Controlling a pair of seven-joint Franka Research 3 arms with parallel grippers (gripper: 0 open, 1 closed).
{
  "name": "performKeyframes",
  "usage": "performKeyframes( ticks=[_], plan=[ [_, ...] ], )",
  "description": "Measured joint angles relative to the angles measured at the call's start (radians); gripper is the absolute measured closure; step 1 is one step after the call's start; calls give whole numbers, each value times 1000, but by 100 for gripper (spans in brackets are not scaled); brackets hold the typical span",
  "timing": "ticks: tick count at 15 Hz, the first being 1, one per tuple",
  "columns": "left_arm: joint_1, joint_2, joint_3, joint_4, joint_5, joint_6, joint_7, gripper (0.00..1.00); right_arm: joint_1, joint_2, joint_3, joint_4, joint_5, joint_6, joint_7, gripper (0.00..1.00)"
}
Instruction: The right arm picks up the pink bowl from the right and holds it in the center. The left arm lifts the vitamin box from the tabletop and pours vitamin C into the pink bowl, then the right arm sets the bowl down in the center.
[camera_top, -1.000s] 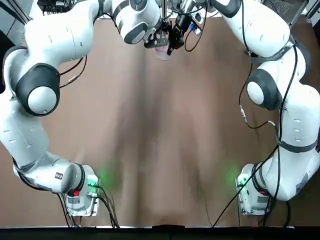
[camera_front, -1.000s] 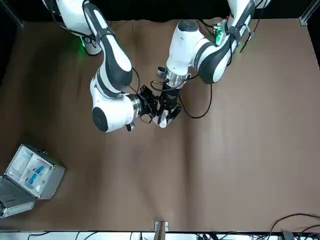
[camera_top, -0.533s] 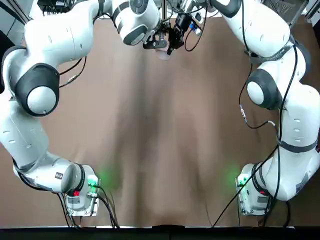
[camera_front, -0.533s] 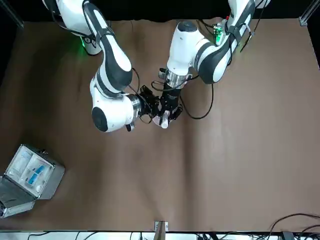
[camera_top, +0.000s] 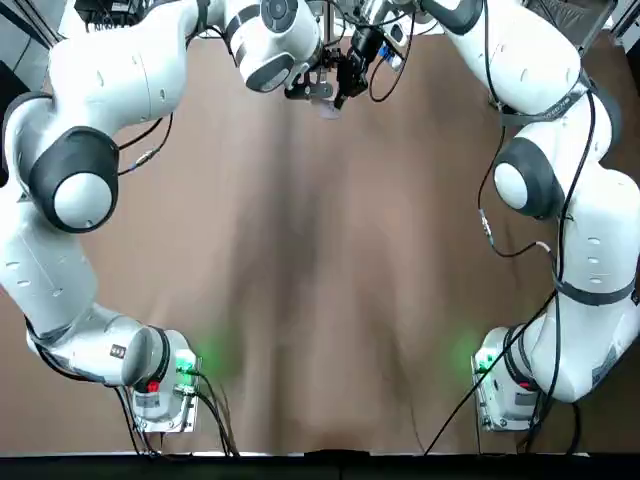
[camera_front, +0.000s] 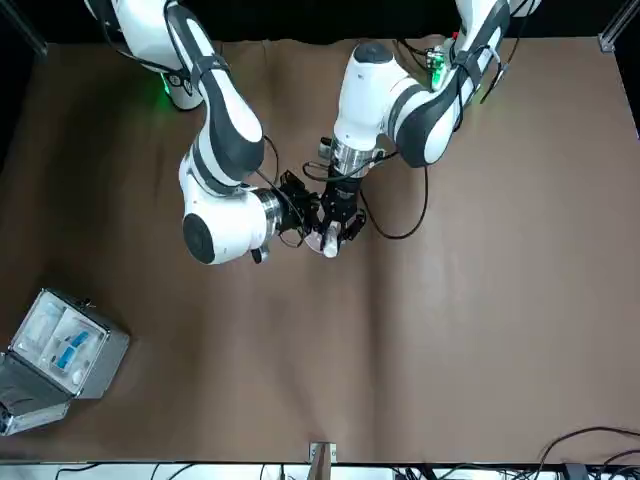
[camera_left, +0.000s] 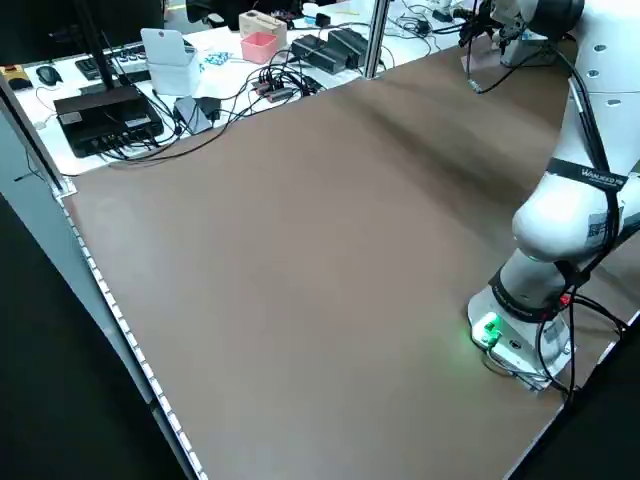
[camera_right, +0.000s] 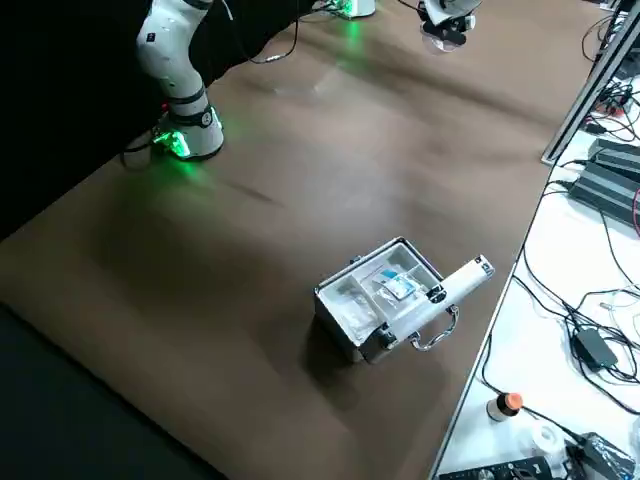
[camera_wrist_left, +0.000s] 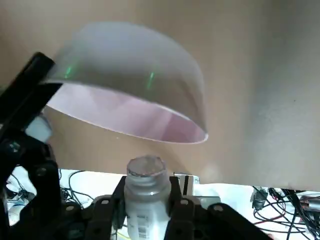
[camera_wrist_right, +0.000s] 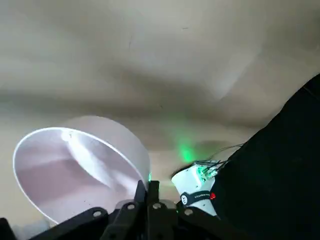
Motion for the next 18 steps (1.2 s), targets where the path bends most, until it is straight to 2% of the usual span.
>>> performKeyframes(
  ticks=[6, 8, 11, 15, 18],
  plan=[
    [12, -5, 1, -1, 1, 7, 0, 64, 0, 0, 0, 0, 0, 0, 0, 98],
    [12, -5, 0, -2, 1, 81, 0, 64, 0, 0, 0, 0, 0, 0, 0, 98],
    [11, -5, 0, -2, 1, 99, 0, 64, 0, 0, 0, 0, 0, 0, 0, 98],
    [11, -5, 0, -5, 35, 100, 0, 64, 0, 0, 0, 0, 0, 0, 0, 98],
    [10, -9, -1, -44, 84, 118, -1, 64, 0, 1, -2, 0, -2, 0, 1, 98]
  ],
)
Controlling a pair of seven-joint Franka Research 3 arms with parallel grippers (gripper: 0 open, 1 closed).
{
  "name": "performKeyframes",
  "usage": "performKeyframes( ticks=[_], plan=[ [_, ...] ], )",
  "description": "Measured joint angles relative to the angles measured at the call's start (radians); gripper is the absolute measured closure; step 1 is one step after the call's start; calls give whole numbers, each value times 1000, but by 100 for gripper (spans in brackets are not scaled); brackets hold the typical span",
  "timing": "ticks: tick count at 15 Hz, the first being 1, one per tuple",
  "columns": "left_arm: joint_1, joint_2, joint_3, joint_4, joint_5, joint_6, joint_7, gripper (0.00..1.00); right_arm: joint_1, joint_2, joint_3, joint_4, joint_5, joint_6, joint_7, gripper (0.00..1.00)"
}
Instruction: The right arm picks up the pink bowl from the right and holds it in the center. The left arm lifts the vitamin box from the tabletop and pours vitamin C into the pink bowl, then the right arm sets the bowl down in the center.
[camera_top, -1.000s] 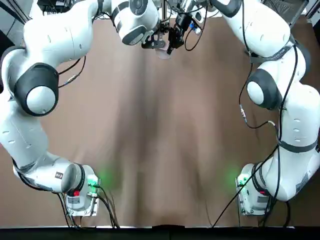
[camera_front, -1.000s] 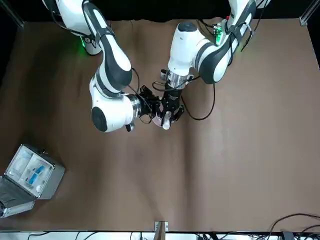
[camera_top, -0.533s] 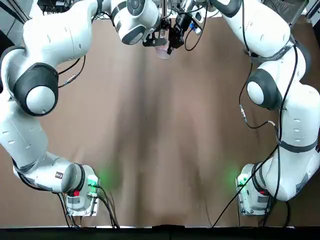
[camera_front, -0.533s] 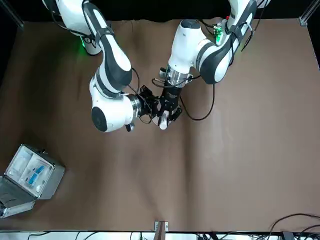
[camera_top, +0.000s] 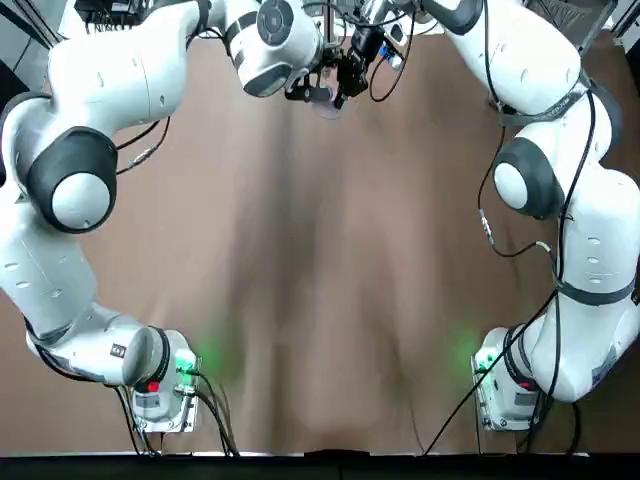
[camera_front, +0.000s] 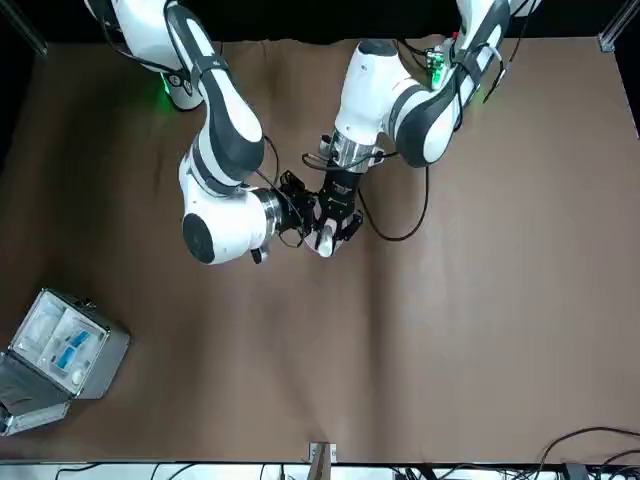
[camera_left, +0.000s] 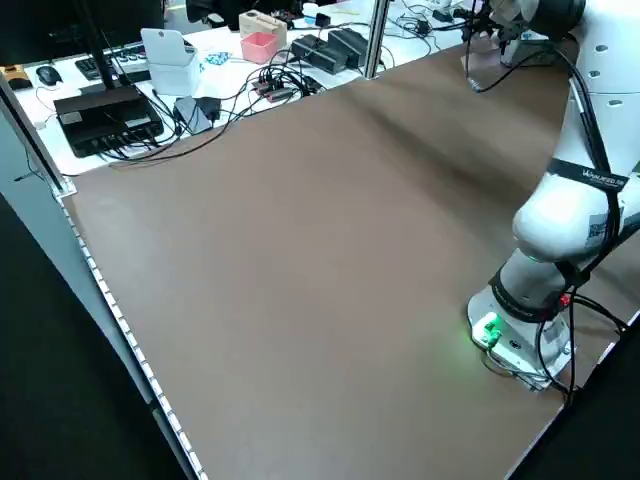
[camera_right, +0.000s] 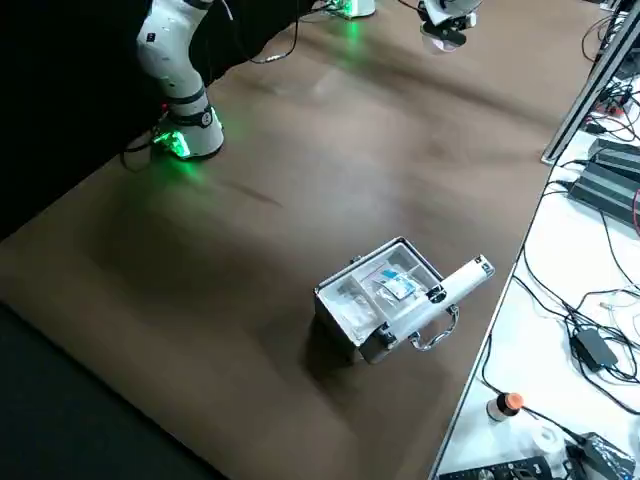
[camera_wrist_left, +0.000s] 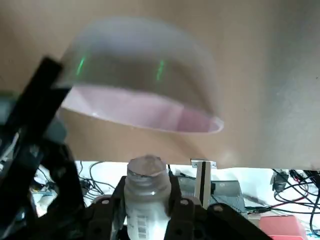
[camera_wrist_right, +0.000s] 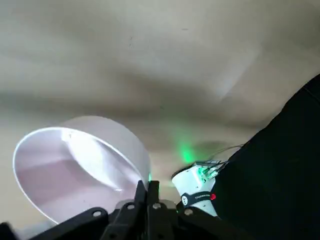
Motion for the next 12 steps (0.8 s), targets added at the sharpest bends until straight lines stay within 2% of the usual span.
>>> performKeyframes(
  ticks=[7, 12],
  plan=[
    [2, -8, 1, -24, 8, 24, 0, 64, -2, 2, -1, 1, 1, 0, 0, 98],
    [34, -11, 4, -24, 86, 131, 0, 64, -2, 2, 0, 2, 1, 0, 0, 98]
  ],
)
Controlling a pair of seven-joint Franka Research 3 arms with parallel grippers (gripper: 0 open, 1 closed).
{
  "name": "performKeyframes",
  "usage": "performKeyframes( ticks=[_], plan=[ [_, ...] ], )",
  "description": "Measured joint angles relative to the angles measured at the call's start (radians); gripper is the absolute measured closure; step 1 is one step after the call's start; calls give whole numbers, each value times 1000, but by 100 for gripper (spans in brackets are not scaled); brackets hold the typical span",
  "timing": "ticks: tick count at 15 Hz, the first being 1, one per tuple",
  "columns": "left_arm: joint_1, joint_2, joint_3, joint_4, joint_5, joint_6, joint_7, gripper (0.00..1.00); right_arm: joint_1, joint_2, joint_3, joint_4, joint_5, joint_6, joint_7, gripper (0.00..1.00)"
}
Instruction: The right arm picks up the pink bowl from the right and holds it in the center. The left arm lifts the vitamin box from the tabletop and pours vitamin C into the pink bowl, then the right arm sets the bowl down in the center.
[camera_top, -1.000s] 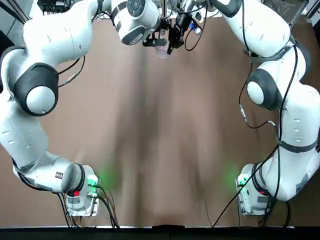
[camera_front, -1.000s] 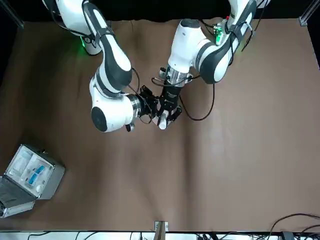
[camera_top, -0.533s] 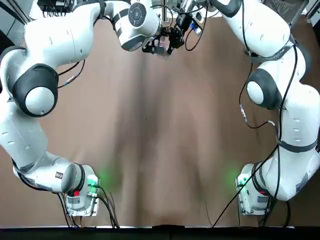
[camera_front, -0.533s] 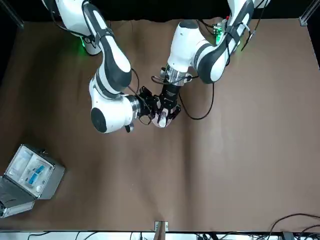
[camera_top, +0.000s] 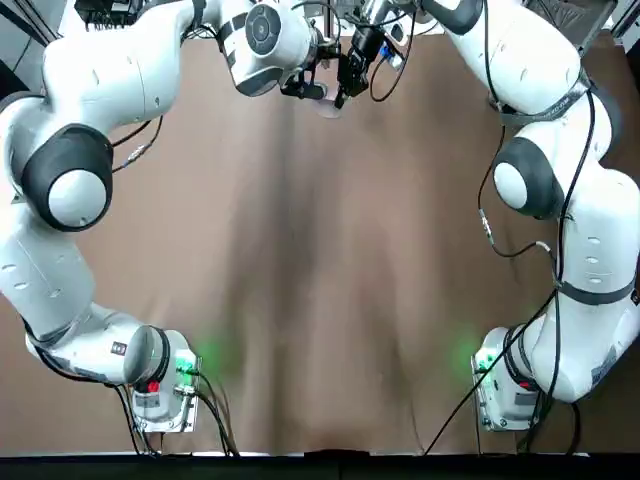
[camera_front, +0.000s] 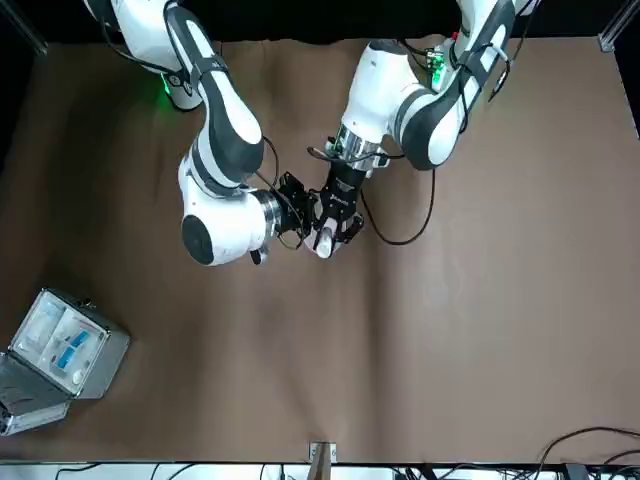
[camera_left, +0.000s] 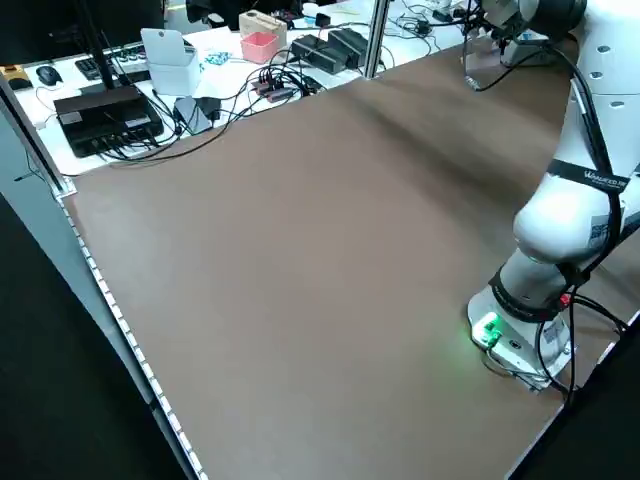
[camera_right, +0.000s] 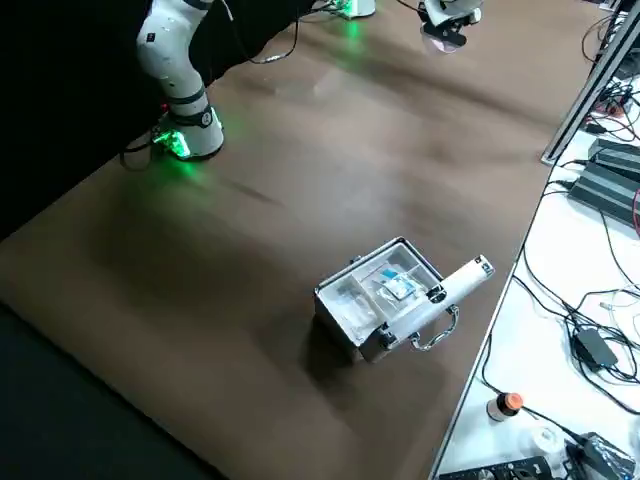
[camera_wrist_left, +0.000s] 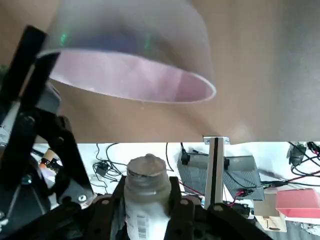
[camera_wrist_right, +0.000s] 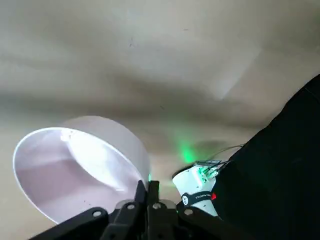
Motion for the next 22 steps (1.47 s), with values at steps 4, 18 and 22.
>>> performKeyframes(
  ticks=[4, 18, 22],
  plan=[
    [10, -1, 0, -1, 12, 18, 0, 64, 0, 0, 0, 0, 0, 0, 0, 98],
    [48, -1, -1, -102, 14, 167, 0, 64, 0, 0, 0, 0, 0, 0, 0, 98],
    [60, -1, -1, -114, 14, 179, 0, 64, 0, 0, 0, 0, 0, 0, 0, 98]
  ],
)
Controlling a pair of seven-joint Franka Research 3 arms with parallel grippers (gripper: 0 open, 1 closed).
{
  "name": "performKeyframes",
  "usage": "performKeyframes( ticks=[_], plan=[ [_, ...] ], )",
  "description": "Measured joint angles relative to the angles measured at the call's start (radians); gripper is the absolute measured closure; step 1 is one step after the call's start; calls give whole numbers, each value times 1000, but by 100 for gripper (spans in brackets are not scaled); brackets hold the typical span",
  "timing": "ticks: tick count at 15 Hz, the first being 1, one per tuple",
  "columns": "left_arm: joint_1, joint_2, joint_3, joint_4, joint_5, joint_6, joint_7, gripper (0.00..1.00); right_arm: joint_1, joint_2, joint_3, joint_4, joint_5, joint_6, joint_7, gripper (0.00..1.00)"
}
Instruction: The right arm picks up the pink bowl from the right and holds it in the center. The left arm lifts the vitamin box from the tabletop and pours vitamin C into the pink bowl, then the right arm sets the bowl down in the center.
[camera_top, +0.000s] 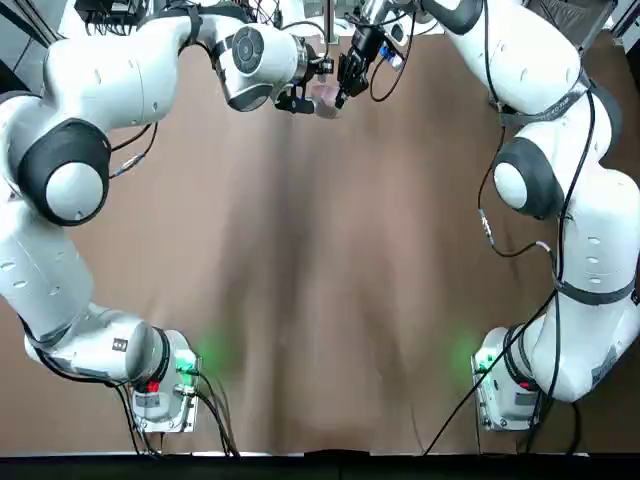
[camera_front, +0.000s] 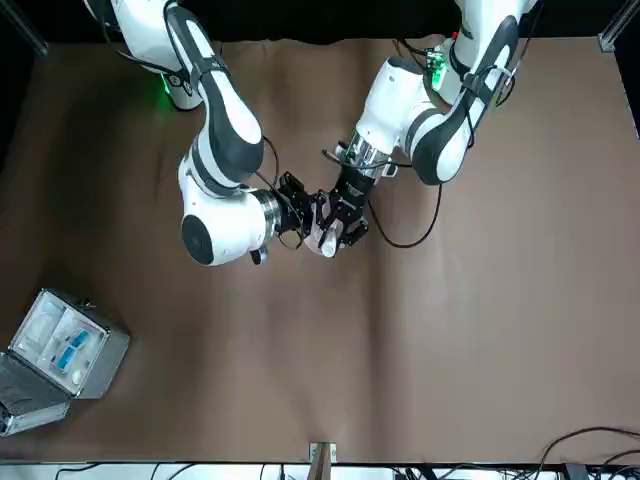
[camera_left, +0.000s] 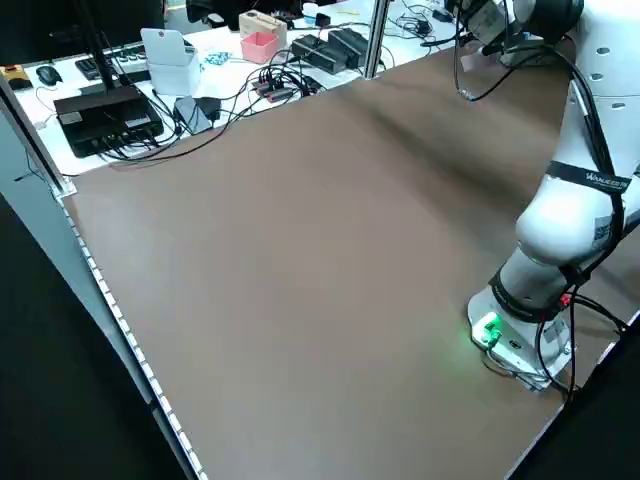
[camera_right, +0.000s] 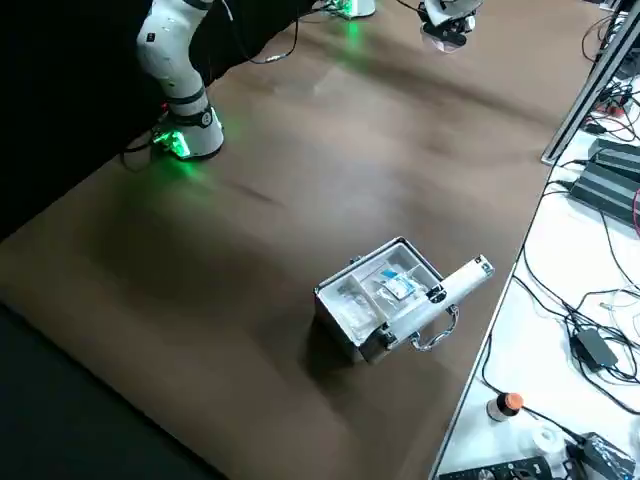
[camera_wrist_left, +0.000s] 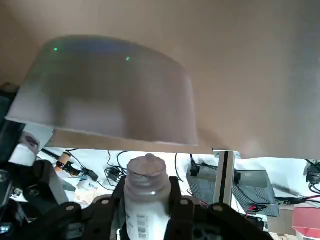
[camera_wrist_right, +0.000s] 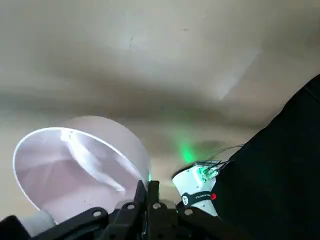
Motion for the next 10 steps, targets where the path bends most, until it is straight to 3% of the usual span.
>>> performKeyframes(
  ticks=[8, 10],
  plan=[
    [24, 0, -4, -4, -12, 8, -69, 64, 0, 0, 0, 0, 0, 0, 0, 98],
    [21, 0, -6, -6, -13, 70, -70, 64, 0, 0, 0, 0, 0, 0, 0, 98]
  ],
)
